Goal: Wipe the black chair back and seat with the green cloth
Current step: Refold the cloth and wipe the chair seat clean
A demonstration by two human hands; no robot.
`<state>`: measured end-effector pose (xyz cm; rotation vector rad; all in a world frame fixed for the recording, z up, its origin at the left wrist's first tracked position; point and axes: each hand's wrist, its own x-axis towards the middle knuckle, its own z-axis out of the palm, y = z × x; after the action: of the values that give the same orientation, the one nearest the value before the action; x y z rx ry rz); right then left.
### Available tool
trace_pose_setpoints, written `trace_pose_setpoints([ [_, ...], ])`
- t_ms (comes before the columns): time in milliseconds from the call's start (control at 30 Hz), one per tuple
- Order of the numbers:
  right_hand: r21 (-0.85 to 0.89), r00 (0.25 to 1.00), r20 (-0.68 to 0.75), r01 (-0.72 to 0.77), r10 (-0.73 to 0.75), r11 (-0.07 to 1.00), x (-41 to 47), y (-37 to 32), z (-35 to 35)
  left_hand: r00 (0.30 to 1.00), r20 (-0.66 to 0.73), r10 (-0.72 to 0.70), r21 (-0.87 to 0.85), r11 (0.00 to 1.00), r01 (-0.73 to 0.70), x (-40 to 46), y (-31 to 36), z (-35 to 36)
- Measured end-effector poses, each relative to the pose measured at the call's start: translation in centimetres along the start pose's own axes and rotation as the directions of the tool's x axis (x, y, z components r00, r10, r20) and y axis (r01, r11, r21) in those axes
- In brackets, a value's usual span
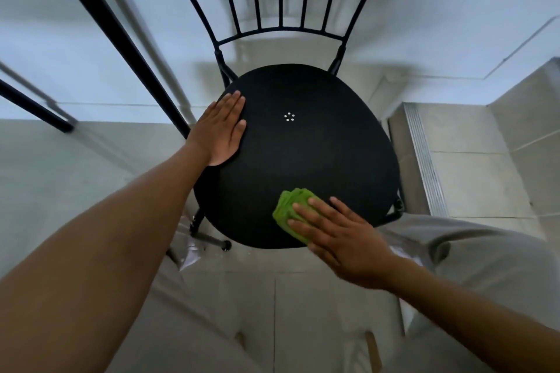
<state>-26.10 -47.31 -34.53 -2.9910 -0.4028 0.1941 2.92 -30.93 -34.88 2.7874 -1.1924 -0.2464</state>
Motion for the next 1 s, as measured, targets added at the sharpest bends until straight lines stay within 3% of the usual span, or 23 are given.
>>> trace_pose_setpoints([
  [100, 0.006, 0.948, -0.020, -0.318, 0.318, 0.948, -1.4, 7.1, -1.4, 1.000, 0.009, -0.016, 0.006, 1.000, 0.016, -0.1, 0.3, 0.0],
  [167, 0.074, 0.838, -0.023, -0.543, 0.545, 0.837, 1.3, 9.6, -2.1, 1.000, 0.011, -0.025, 0.004, 1.000, 0.025, -0.1, 0.7, -0.3],
  [233, 0.127, 0.731, -0.003, -0.676, 0.682, 0.726, 5.5, 9.0, -2.5, 0.999, 0.029, -0.042, 0.003, 0.999, 0.042, -0.1, 1.1, -0.4],
  [300, 0.171, 0.738, 0.003, -0.665, 0.675, 0.727, 8.9, 5.3, -2.4, 0.997, 0.032, -0.075, -0.002, 0.997, 0.075, -0.1, 1.7, -0.3],
  [433, 0.177, 0.886, -0.098, -0.433, 0.454, 0.884, 6.1, -3.8, 0.0, 0.997, -0.015, -0.070, 0.003, 0.998, 0.071, -0.2, 3.6, 0.4],
  [500, 0.196, 0.853, -0.139, -0.473, 0.502, 0.859, 2.6, -3.7, 0.9, 0.999, -0.007, -0.033, 0.026, 0.999, 0.033, 0.0, 4.2, 0.5],
  [600, 0.267, 0.674, -0.139, -0.680, 0.726, 0.683, -0.4, 0.6, 0.8, 0.999, 0.031, 0.014, 0.035, 0.999, -0.016, 0.7, 5.5, 0.5],
  [700, 0.417, 0.466, -0.026, -0.799, 0.884, 0.433, 1.4, 5.8, -0.5, 0.998, 0.058, 0.039, 0.023, 0.999, -0.041, 1.4, 8.1, 1.1],
  [833, 0.665, 0.247, 0.076, -0.735, 0.966, 0.136, 2.6, 6.2, -2.0, 0.999, 0.029, -0.020, -0.015, 1.000, 0.020, 1.5, 9.6, 1.7],
  [1000, 0.812, 0.115, 0.141, -0.582, 0.983, -0.049, 1.3, 1.2, -1.2, 1.000, -0.013, -0.013, -0.011, 1.000, 0.013, 1.4, 9.6, 2.0],
])
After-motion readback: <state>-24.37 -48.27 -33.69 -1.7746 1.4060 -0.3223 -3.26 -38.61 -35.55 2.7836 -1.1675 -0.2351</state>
